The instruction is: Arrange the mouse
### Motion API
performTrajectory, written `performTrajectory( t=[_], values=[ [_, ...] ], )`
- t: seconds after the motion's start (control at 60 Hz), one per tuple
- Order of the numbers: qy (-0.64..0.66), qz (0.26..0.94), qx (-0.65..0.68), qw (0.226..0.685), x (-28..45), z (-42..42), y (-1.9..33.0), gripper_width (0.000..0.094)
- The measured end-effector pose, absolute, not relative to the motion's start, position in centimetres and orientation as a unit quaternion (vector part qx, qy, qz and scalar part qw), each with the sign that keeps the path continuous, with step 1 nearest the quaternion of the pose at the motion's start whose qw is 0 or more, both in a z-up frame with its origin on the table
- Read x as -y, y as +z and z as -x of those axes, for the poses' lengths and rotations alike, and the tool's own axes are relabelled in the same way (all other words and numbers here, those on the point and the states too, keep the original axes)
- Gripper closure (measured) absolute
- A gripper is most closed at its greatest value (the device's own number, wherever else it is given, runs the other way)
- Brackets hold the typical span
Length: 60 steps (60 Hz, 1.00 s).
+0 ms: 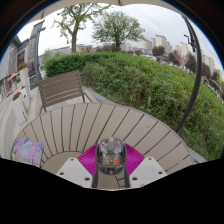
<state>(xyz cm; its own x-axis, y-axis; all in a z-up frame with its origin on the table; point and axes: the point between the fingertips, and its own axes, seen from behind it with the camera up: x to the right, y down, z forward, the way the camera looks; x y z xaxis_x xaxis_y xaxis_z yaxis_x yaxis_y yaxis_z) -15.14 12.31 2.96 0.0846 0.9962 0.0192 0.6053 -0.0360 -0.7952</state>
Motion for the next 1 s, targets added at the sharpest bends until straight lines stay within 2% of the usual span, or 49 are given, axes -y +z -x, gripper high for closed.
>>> performTrajectory(
  t=[0.133, 0.233, 0.367, 0.483, 0.617, 0.717, 0.75, 0.8, 0.85, 0.917, 1.0],
  values=[
    [0.353, 0.644, 0.608, 0.304, -3.2, 14.8, 9.9, 0.0579],
    [0.376, 0.623, 0.627, 0.279, 5.5, 13.5, 11.1, 0.0580],
    [0.381, 0.618, 0.650, 0.223, 16.5, 10.7, 7.5, 0.0578],
    [0.365, 0.603, 0.675, 0.217, 22.3, 8.3, 3.0, 0.0578],
    [0.343, 0.602, 0.686, 0.223, 24.4, 7.2, -1.3, 0.0514],
    [0.338, 0.591, 0.694, 0.234, 24.4, 7.1, -1.3, 0.0433],
    [0.328, 0.589, 0.701, 0.233, 24.1, 6.7, -1.1, 0.0331],
    [0.316, 0.585, 0.710, 0.231, 23.7, 6.1, -0.4, 0.0064],
    [0.312, 0.583, 0.711, 0.238, 22.7, 5.6, 1.8, 0.0120],
    [0.301, 0.579, 0.718, 0.242, 20.9, 4.1, 4.9, 0.0075],
    [0.289, 0.574, 0.727, 0.240, 17.9, 1.3, 9.5, 0.0088]
  ],
)
